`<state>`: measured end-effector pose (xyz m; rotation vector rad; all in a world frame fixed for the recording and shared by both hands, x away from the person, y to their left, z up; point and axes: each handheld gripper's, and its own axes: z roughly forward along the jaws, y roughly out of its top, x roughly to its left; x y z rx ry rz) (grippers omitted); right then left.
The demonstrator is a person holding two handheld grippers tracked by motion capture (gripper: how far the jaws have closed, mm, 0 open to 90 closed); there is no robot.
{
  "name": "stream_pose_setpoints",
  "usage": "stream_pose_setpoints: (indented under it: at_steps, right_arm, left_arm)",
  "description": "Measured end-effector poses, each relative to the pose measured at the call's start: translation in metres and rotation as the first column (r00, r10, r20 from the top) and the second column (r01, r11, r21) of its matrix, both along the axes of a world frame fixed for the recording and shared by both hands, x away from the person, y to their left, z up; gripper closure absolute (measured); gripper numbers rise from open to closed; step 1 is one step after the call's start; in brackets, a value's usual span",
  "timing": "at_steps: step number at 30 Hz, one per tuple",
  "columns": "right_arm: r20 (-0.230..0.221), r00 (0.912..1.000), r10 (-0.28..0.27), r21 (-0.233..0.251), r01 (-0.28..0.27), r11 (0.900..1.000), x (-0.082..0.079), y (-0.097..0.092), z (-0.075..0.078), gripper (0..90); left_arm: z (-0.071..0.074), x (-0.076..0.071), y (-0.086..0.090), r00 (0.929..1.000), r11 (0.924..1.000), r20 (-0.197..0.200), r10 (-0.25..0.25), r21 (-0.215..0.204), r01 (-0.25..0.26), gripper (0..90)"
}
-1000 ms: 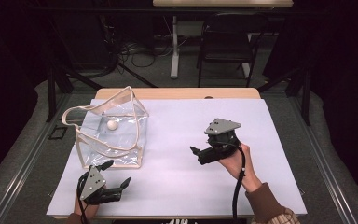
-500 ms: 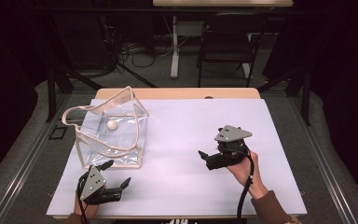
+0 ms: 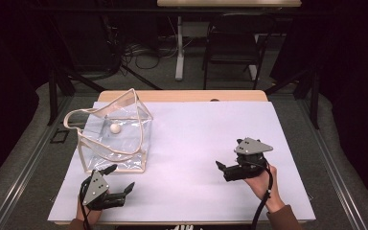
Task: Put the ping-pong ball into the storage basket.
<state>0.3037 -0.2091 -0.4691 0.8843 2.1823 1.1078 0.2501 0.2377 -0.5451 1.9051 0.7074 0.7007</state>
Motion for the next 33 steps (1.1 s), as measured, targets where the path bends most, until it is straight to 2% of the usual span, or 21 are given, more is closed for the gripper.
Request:
stream_pose_setpoints:
  at_steps: [12,18,33]
  right_arm:
    - [-0.019,0.9989,-0.042,-0.004,0.042,0.9991,-0.010,-0.021,-0.018,0.2]
    - [-0.021,0.9981,-0.058,0.010,0.058,0.9983,-0.016,-0.030,-0.027,0.2]
    - [-0.017,0.9975,-0.069,0.002,0.069,0.9976,-0.030,-0.044,-0.055,0.2]
  left_arm:
    - [0.000,0.001,0.000,1.0000,1.0000,-0.003,0.001,0.004,-0.001,16.0]
    - [-0.001,0.001,0.000,1.0000,1.0000,-0.004,0.000,0.004,0.000,16.0]
    - [-0.001,0.001,-0.001,1.0000,1.0000,-0.005,0.000,0.007,0.000,16.0]
